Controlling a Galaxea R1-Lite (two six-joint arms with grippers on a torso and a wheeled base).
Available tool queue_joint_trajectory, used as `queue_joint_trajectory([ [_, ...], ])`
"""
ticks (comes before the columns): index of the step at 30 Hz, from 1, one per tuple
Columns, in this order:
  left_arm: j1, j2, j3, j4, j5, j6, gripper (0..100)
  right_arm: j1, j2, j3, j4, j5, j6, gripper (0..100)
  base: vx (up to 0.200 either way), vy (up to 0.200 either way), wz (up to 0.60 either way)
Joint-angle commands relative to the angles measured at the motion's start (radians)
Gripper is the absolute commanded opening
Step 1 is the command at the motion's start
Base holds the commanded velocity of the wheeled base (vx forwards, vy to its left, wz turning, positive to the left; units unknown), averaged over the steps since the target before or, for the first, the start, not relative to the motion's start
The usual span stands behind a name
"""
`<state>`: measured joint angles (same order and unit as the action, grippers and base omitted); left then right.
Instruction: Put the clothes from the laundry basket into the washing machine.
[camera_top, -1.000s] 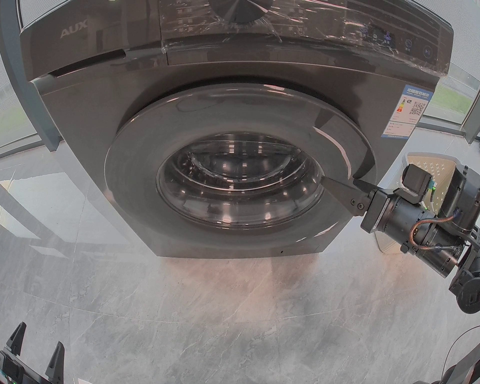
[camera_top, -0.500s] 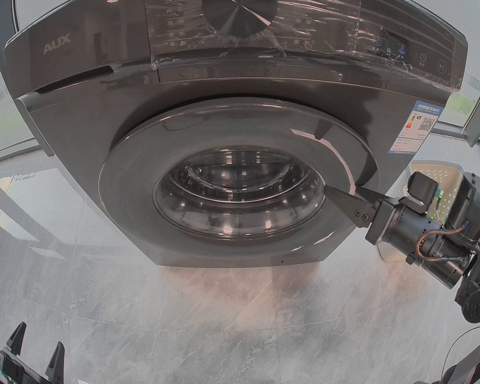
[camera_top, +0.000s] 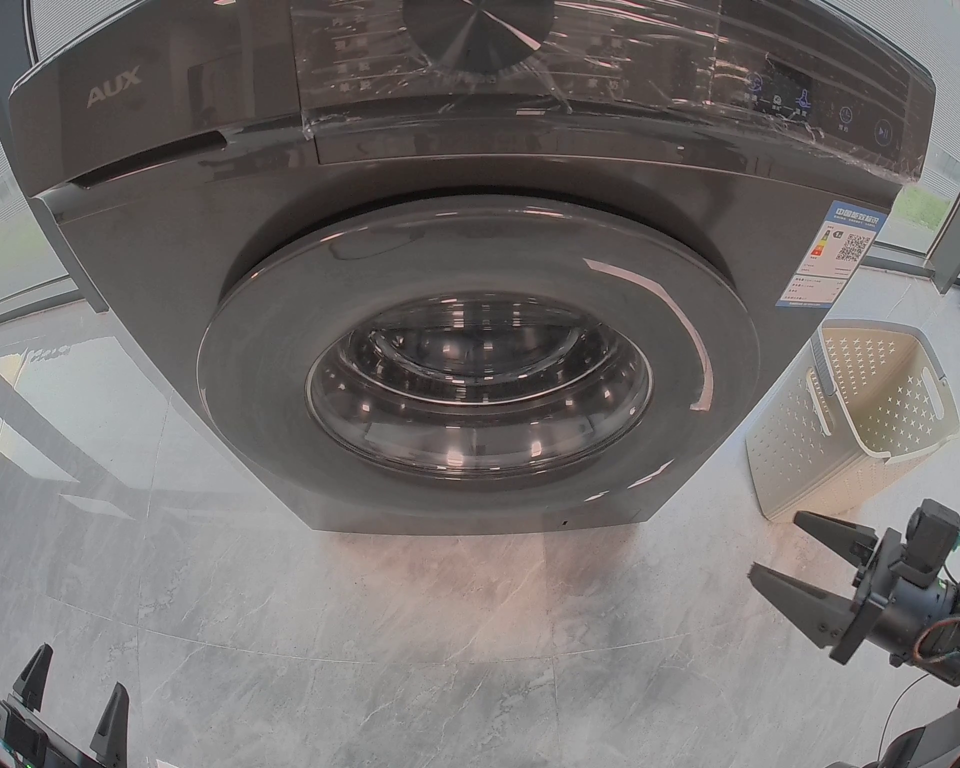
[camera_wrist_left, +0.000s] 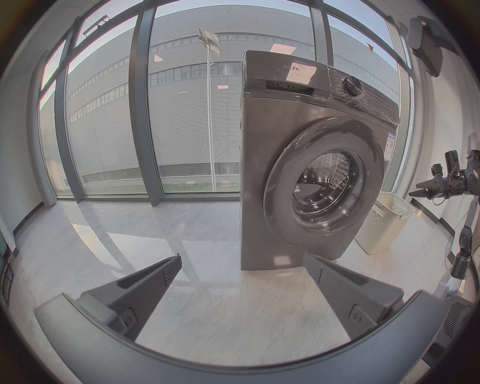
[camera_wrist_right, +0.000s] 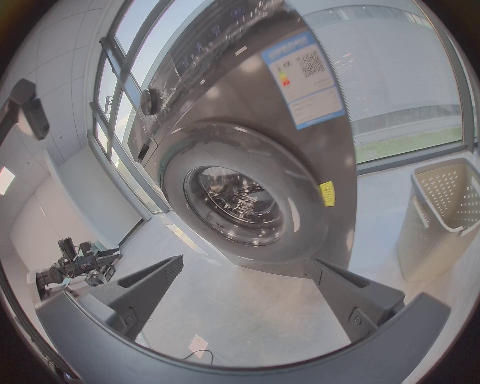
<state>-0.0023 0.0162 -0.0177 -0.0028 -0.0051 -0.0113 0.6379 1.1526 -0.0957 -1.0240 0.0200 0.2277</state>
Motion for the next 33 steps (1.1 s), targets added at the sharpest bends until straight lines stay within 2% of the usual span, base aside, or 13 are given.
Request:
queue_joint_trajectory([
  [1, -0.001, -0.015, 0.018, 0.000, -0.001, -0.003, 100, -0.201, -0.338, 0.096, 0.173, 0.024, -0.077, 100, 0.000, 0.000, 0.00],
  [5, -0.001, -0.015, 0.018, 0.000, -0.001, -0.003, 100, -0.340, -0.505, 0.094, 0.300, 0.032, -0.151, 100, 0.000, 0.000, 0.00],
  [8, -0.001, -0.015, 0.018, 0.000, -0.001, -0.001, 100, -0.437, -0.623, 0.096, 0.406, 0.032, -0.165, 100, 0.000, 0.000, 0.00],
  [13, -0.001, -0.015, 0.018, 0.000, -0.001, -0.001, 100, -0.538, -0.815, 0.096, 0.545, 0.032, -0.195, 100, 0.000, 0.000, 0.00],
  [19, -0.001, -0.015, 0.018, 0.001, -0.001, -0.003, 100, -0.561, -0.982, 0.096, 0.707, 0.032, -0.206, 100, 0.000, 0.000, 0.00],
  [21, -0.001, -0.015, 0.018, 0.001, -0.001, -0.003, 100, -0.566, -1.084, 0.096, 0.815, 0.031, -0.206, 100, 0.000, 0.000, 0.00],
  [24, -0.002, -0.015, 0.018, 0.000, -0.001, -0.003, 100, -0.626, -1.139, 0.096, 0.892, 0.031, -0.209, 100, 0.000, 0.000, 0.00],
  [26, -0.002, -0.013, 0.018, 0.000, -0.001, -0.004, 100, -0.633, -1.153, 0.096, 0.963, -0.009, -0.185, 100, 0.000, 0.000, 0.00],
  [27, -0.002, -0.013, 0.018, 0.000, -0.001, -0.004, 100, -0.632, -1.153, 0.096, 0.950, -0.061, -0.163, 100, 0.000, 0.000, 0.00],
  [28, -0.002, -0.013, 0.018, 0.000, -0.001, -0.004, 100, -0.632, -1.153, 0.096, 0.950, -0.061, -0.163, 100, 0.000, 0.000, 0.00],
  [29, -0.002, -0.013, 0.018, 0.000, -0.001, -0.006, 100, -0.633, -1.153, 0.096, 0.947, -0.111, -0.146, 100, 0.000, 0.000, 0.00],
  [30, -0.002, -0.013, 0.018, 0.000, -0.001, -0.006, 100, -0.635, -1.153, 0.096, 0.950, -0.144, -0.149, 100, 0.000, 0.000, 0.00],
  [33, -0.002, -0.013, 0.018, 0.000, -0.001, -0.006, 100, -0.635, -1.153, 0.096, 0.993, -0.104, -0.168, 100, 0.000, 0.000, 0.00],
])
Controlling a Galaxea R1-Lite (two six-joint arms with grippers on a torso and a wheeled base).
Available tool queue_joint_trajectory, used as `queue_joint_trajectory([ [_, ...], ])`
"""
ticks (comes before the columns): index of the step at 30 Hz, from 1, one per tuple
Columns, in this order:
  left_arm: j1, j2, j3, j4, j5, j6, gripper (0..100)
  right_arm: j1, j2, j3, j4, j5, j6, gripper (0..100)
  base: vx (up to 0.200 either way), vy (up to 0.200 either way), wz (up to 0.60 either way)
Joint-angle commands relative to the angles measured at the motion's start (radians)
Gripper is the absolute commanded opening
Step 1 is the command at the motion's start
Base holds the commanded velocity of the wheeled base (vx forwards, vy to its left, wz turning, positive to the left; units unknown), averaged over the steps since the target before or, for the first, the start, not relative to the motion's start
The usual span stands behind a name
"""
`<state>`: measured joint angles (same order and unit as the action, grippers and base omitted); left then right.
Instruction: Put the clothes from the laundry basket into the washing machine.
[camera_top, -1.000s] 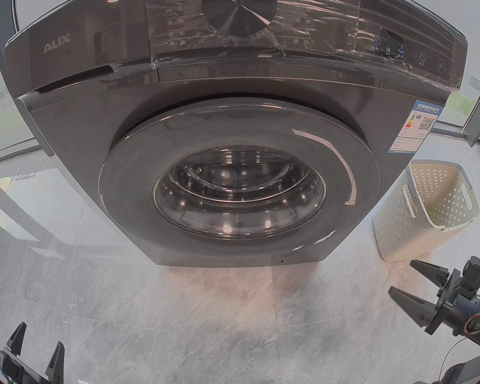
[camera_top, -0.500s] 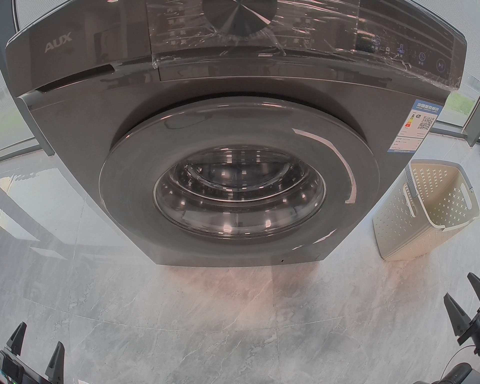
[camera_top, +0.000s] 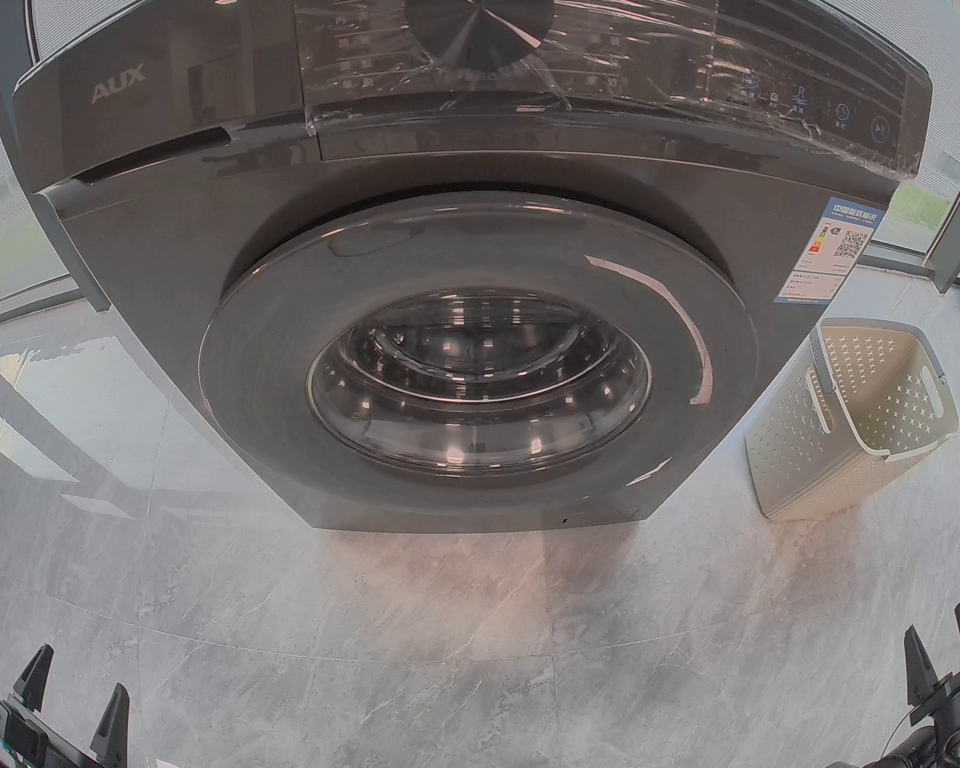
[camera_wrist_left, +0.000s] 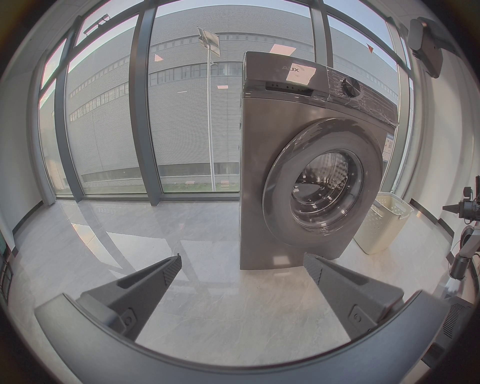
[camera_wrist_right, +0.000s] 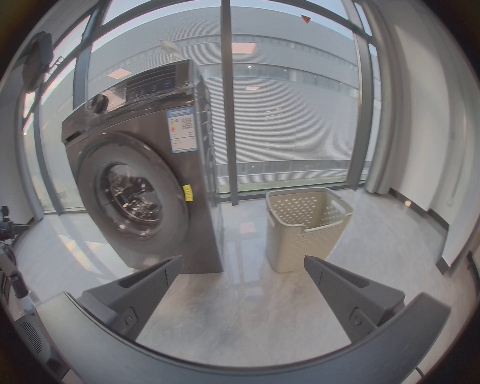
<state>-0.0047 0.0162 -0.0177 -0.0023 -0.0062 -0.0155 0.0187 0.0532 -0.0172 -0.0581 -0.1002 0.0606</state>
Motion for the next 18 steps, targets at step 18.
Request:
queue_joint_trajectory([
  [18, 0.002, -0.016, 0.018, -0.001, 0.006, 0.011, 100, -0.016, -0.053, 0.017, 0.061, 0.093, -0.067, 100, 0.000, 0.000, 0.00],
])
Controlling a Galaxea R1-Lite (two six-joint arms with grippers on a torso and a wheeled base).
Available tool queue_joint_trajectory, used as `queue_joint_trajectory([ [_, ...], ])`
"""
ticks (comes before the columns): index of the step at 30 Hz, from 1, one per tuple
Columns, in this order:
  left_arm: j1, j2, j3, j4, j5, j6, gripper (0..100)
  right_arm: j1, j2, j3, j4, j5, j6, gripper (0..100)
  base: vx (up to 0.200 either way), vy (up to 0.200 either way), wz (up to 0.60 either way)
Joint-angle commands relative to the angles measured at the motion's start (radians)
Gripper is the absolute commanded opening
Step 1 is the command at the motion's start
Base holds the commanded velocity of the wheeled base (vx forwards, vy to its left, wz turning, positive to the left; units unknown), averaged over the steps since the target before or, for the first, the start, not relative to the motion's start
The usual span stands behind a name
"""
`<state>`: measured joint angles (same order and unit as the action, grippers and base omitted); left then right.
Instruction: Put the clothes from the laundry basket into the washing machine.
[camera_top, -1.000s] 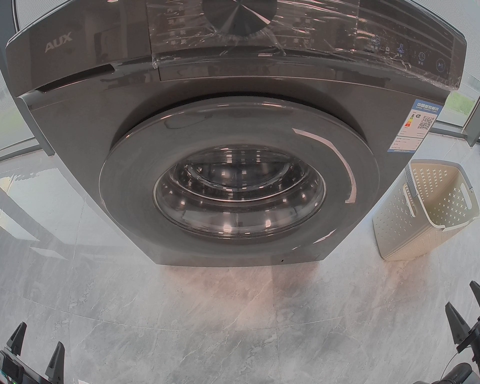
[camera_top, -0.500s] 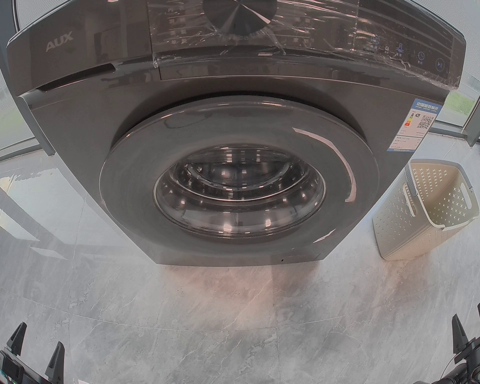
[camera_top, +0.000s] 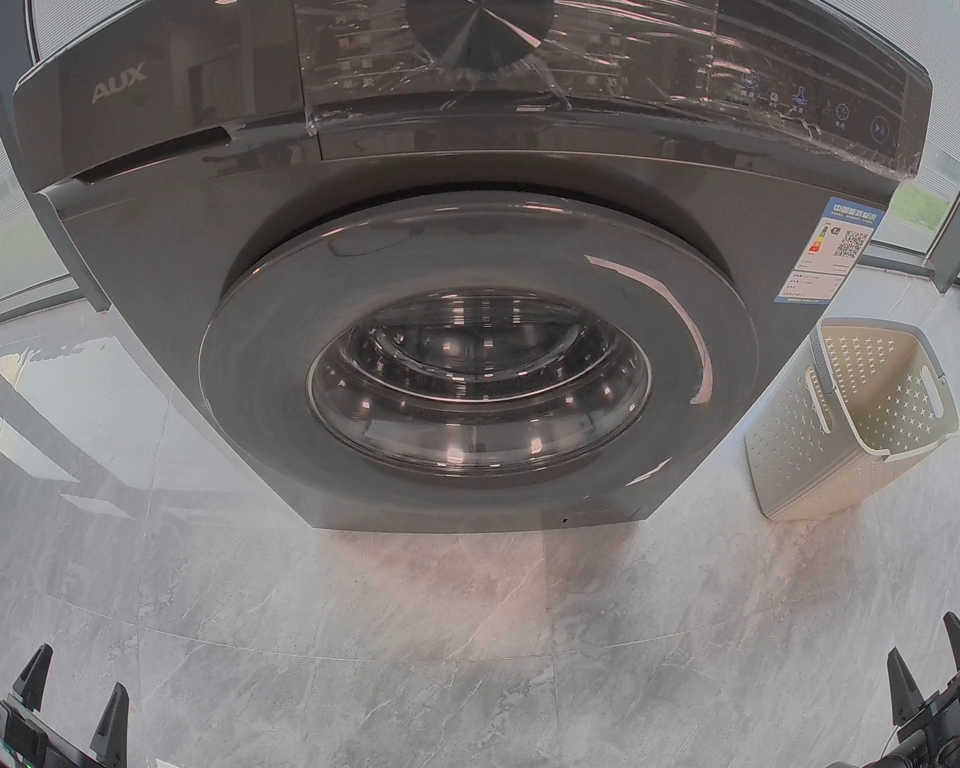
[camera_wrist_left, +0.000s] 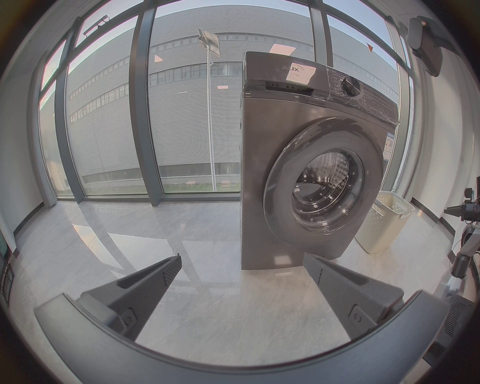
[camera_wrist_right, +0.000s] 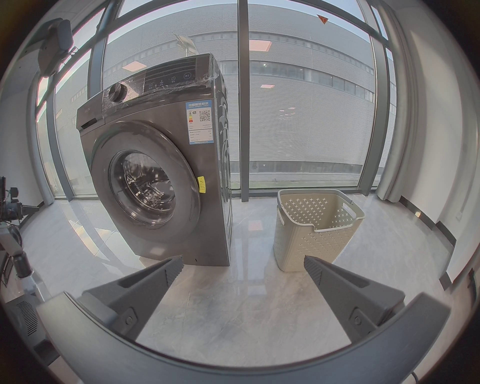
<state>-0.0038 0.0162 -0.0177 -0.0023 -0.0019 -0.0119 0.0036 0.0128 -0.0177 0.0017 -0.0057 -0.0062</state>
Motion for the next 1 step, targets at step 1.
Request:
queue_joint_trajectory([
  [1, 0.001, -0.015, 0.018, -0.001, 0.002, 0.006, 100, -0.001, -0.013, 0.018, 0.001, -0.002, -0.001, 100, 0.000, 0.000, 0.00],
])
